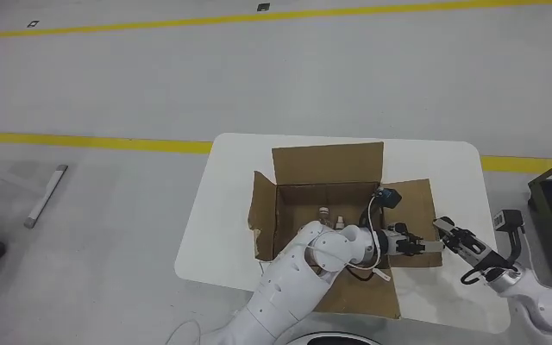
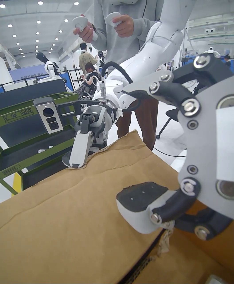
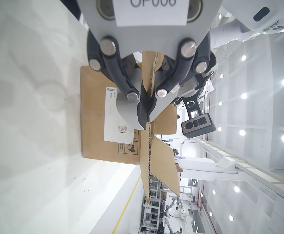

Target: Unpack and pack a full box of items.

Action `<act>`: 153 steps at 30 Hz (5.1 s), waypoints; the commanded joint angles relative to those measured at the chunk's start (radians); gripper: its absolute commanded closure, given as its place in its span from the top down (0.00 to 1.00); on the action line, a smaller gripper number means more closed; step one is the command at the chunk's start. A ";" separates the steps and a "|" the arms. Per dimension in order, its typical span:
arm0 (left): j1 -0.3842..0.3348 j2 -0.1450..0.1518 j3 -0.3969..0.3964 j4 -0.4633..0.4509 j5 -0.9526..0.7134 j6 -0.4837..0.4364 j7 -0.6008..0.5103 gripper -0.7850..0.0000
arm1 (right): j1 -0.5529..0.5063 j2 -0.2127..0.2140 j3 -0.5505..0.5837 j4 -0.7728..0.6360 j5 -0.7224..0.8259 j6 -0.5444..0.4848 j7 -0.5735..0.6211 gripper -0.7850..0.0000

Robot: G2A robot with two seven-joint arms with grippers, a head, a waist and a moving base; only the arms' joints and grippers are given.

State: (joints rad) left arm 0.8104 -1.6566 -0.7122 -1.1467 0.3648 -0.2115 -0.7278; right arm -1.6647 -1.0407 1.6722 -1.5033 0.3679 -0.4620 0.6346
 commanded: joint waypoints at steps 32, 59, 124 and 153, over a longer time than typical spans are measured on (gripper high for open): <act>-0.004 0.003 -0.016 0.002 0.005 0.000 -0.007 1.00 | 0.015 -0.008 -0.009 -0.014 -0.038 0.009 -0.004 0.00; 0.167 0.099 -0.235 -0.276 0.168 0.080 -0.027 1.00 | -0.133 -0.013 0.151 -0.052 0.053 -0.089 -0.072 0.00; -0.103 -0.012 0.089 0.000 0.439 0.478 -0.156 1.00 | -0.237 -0.074 0.229 -0.139 -0.550 -0.229 -0.558 0.00; -0.167 -0.091 0.138 0.188 0.448 0.603 -0.228 1.00 | -0.367 -0.124 0.263 -0.347 -1.434 -0.003 -1.224 0.00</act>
State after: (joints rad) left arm 0.6429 -1.7481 -0.5747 -0.9586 0.8124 0.3915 -0.9559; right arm -2.0322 -1.1645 1.9350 -1.8501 -1.0664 -0.4654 -0.5897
